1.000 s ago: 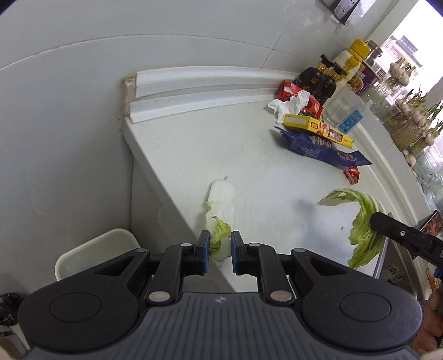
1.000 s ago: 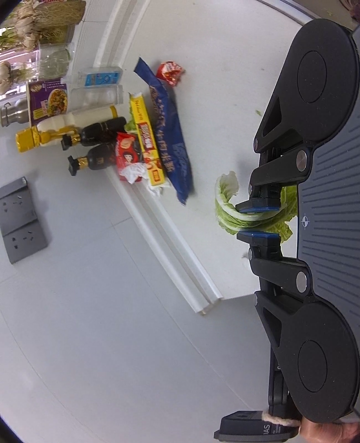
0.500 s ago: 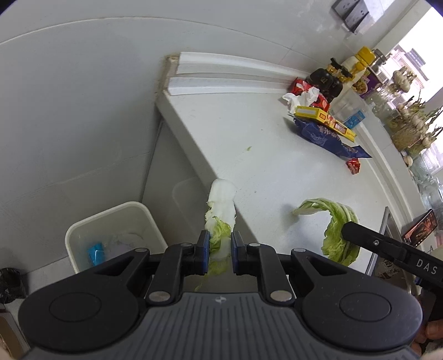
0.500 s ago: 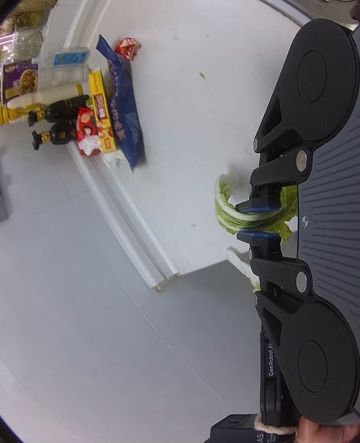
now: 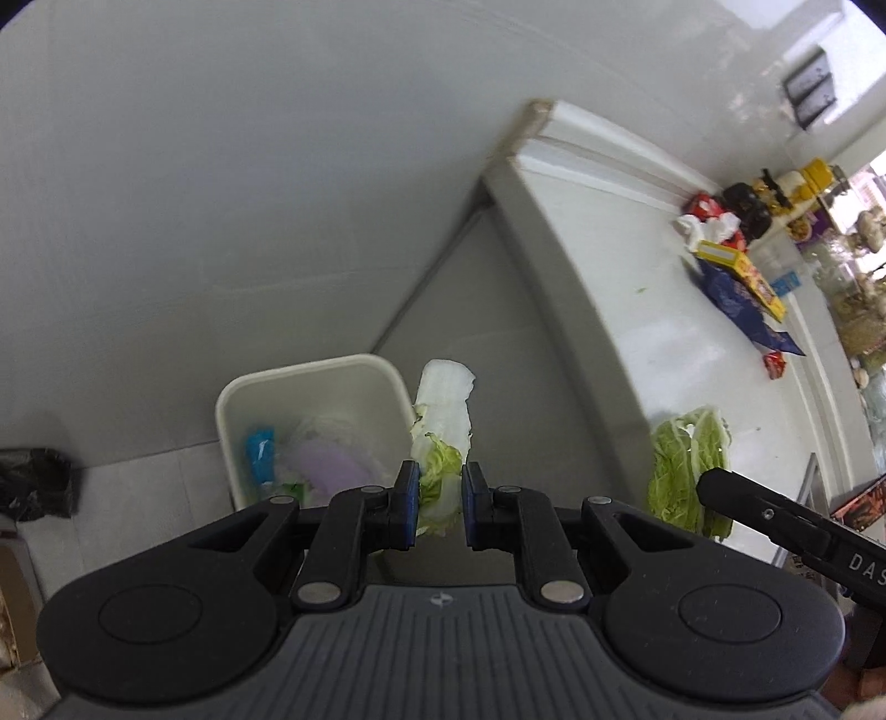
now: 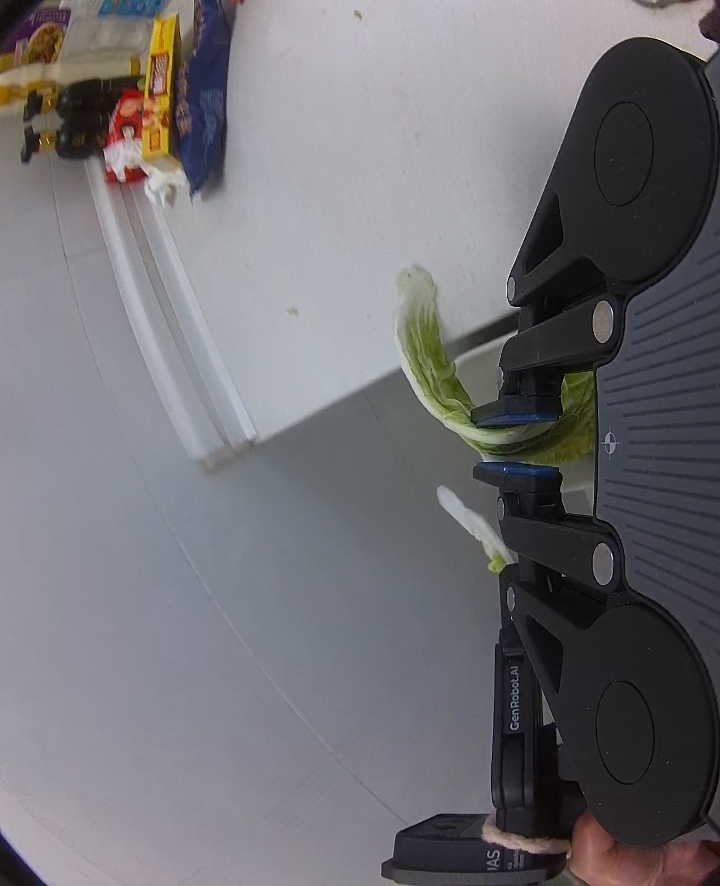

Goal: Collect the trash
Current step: 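Carry both cabbage leaves in both tools toward the bin, then open the left tool to drop its cabbage leaf into the bin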

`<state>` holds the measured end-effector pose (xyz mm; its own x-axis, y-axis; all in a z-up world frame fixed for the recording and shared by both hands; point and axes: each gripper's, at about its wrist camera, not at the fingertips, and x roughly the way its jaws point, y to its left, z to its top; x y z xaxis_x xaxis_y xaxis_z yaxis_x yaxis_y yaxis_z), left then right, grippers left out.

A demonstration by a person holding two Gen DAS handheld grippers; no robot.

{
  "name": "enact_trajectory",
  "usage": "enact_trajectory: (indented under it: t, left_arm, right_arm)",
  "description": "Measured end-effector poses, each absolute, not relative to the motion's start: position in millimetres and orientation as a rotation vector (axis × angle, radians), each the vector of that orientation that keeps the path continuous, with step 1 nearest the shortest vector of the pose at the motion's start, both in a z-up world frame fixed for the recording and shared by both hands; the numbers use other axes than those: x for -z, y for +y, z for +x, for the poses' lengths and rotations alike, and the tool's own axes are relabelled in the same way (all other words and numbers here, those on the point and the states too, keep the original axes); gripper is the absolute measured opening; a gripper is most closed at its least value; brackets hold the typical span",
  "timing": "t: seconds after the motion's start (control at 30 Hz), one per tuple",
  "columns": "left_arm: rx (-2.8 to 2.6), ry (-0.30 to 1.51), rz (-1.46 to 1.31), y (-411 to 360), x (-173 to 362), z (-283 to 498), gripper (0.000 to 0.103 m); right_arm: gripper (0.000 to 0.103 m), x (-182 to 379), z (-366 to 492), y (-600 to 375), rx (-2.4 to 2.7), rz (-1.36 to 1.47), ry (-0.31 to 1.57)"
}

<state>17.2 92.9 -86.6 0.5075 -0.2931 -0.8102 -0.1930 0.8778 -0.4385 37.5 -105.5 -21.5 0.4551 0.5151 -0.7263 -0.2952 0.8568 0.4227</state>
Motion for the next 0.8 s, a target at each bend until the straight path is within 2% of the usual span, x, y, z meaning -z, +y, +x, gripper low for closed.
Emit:
enact_trajectory:
  t: [0.2,0.3,0.43,0.77,0.8]
  left_arm:
    - [0.012,1.114,-0.556,109,115,14,0.014]
    - [-0.001,1.152,-0.572,111,132,19,0.014]
    - [-0.014,1.188,-0.581,114,161,33,0.014]
    - [-0.07,1.286,-0.515,113,235,81,0.015]
    - [-0.065,1.285,-0.508,112,241,83,0.017]
  right_arm:
    - [0.012,40,40,-81,-0.57,0.24,1.045]
    - [0.007,54,47,-68,-0.593,0.245,1.079]
    - [0.005,78,65,-50,-0.62,0.249,1.102]
    - [0.007,135,85,-50,-0.508,0.195,1.201]
    - [0.011,140,83,-51,-0.501,0.187,1.213]
